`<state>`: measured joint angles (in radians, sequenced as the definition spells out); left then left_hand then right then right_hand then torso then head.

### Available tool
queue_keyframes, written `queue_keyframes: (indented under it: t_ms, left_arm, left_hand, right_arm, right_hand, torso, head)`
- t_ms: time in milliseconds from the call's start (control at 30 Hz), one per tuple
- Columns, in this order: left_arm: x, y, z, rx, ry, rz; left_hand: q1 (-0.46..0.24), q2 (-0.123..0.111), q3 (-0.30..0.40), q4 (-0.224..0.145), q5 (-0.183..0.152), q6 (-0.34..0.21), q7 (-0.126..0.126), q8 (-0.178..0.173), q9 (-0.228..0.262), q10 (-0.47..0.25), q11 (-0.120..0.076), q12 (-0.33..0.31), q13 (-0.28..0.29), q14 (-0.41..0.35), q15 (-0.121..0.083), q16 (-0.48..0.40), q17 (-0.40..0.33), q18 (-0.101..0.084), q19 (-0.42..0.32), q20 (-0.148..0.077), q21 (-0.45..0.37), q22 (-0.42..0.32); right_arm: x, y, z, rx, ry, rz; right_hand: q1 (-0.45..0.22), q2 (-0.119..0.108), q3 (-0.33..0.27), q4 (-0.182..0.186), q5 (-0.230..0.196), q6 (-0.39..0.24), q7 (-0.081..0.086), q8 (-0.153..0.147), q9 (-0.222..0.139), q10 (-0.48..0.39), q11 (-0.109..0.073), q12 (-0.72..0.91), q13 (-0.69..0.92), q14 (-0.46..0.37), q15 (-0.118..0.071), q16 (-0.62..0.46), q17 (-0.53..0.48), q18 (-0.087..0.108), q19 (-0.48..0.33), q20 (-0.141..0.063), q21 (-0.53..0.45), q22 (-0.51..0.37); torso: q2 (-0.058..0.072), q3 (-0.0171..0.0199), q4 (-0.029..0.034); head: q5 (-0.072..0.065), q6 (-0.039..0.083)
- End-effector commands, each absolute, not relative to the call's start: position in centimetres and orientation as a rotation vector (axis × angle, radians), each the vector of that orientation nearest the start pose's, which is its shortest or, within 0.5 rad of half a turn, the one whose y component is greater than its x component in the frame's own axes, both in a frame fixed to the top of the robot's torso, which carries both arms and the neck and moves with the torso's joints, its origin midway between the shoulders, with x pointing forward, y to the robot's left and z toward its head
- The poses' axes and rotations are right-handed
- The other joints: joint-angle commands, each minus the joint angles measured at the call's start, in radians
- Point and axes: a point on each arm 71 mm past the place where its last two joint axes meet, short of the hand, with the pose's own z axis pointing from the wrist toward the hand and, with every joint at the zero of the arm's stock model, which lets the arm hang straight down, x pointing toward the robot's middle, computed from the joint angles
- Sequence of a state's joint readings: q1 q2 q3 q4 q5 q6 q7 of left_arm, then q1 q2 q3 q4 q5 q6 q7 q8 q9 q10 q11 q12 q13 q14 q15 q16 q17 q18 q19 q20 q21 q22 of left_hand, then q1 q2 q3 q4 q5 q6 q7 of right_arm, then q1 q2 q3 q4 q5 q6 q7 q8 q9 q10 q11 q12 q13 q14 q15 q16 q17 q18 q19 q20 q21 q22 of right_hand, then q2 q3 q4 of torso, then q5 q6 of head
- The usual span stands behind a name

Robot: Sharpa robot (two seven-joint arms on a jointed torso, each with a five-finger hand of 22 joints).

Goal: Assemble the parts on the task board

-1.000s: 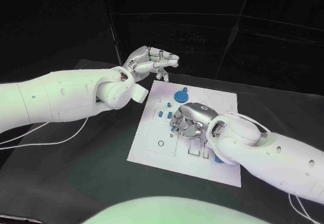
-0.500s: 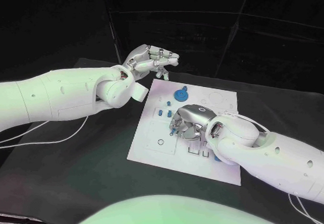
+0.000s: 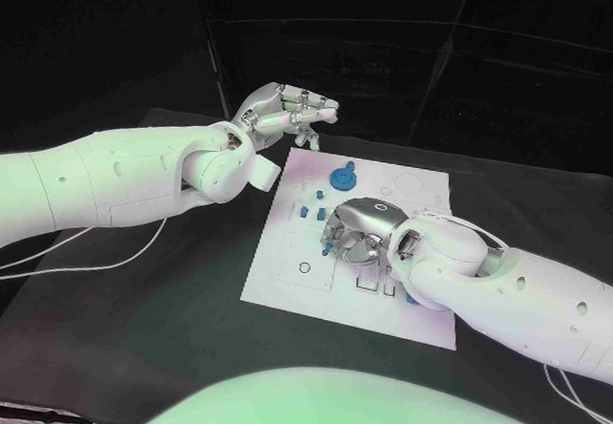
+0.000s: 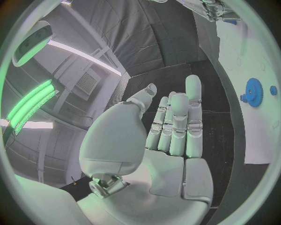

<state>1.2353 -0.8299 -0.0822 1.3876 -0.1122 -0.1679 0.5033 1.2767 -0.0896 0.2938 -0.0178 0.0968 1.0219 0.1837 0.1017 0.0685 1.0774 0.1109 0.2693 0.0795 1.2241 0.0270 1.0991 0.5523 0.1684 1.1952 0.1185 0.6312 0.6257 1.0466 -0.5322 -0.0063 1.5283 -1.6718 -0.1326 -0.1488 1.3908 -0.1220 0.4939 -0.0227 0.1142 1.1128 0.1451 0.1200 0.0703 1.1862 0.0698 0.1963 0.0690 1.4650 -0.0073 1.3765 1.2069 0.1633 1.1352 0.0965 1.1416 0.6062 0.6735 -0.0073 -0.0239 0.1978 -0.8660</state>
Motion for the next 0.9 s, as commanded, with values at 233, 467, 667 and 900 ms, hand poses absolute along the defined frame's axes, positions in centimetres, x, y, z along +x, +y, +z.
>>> queue_keyframes:
  t_ms: [233, 467, 667, 900]
  left_arm:
    - [51.0, 23.4, -17.3, -0.896, 1.392, -1.606]
    - [51.0, 23.5, -17.3, -0.897, 1.394, -1.605]
    - [51.1, 23.5, -17.3, -0.899, 1.397, -1.603]
    - [51.1, 23.5, -17.3, -0.900, 1.398, -1.601]
  left_hand:
    - [-0.002, 0.005, -0.004, 0.000, 0.002, -0.006, 0.001, 0.004, -0.001, -0.010, 0.001, 0.003, 0.001, -0.008, 0.000, -0.001, -0.001, 0.014, -0.001, 0.008, -0.003, -0.001]
    - [-0.002, 0.005, -0.004, 0.000, 0.002, -0.006, 0.001, 0.004, -0.001, -0.010, 0.001, 0.003, 0.001, -0.008, 0.000, -0.001, -0.001, 0.014, -0.001, 0.008, -0.003, -0.001]
    - [-0.002, 0.005, -0.004, 0.000, 0.002, -0.006, 0.001, 0.004, -0.001, -0.010, 0.001, 0.003, 0.001, -0.008, 0.000, -0.001, -0.001, 0.014, -0.001, 0.008, -0.003, -0.001]
    - [-0.001, 0.006, -0.006, 0.000, 0.003, -0.007, 0.001, 0.004, -0.001, -0.011, 0.001, 0.004, 0.002, -0.009, 0.000, -0.001, -0.002, 0.014, 0.000, 0.008, -0.004, -0.002]
  right_arm:
    - [42.6, -3.5, -24.1, -0.557, 1.801, 0.825]
    - [42.4, -3.2, -24.3, -0.575, 1.812, 0.825]
    - [41.8, -3.2, -24.9, -0.597, 1.830, 0.826]
    - [41.7, -3.1, -25.1, -0.596, 1.825, 0.830]
  right_hand:
    - [0.002, 0.010, 0.004, -0.003, 0.005, -0.002, 0.002, -0.004, -0.001, 0.002, 0.004, -0.005, 0.000, 0.039, -0.002, 0.003, -0.002, 0.003, -0.001, -0.002, -0.003, -0.002]
    - [0.002, 0.009, 0.004, -0.004, 0.004, -0.002, 0.002, -0.005, -0.001, 0.002, 0.004, -0.005, 0.000, 0.039, -0.002, 0.003, -0.003, 0.003, -0.001, -0.002, -0.003, -0.002]
    - [0.001, 0.008, 0.003, -0.005, 0.004, -0.001, 0.002, -0.005, -0.001, 0.002, 0.004, -0.006, 0.000, 0.039, -0.002, 0.002, -0.004, 0.003, -0.001, -0.002, -0.004, -0.003]
    - [0.001, 0.008, 0.003, -0.005, 0.004, -0.001, 0.002, -0.005, -0.001, 0.002, 0.004, -0.006, 0.000, 0.039, -0.002, 0.002, -0.004, 0.003, -0.001, -0.002, -0.004, -0.003]
  torso:
    - [-0.001, -0.0003, 0.0007]
    - [-0.001, -0.0004, -0.0006]
    - [-0.001, -0.0003, -0.0003]
    - [-0.001, 0.0001, 0.0001]
  head:
    - [-0.001, -0.003]
    - [0.000, -0.007]
    - [-0.002, -0.007]
    - [0.000, -0.007]
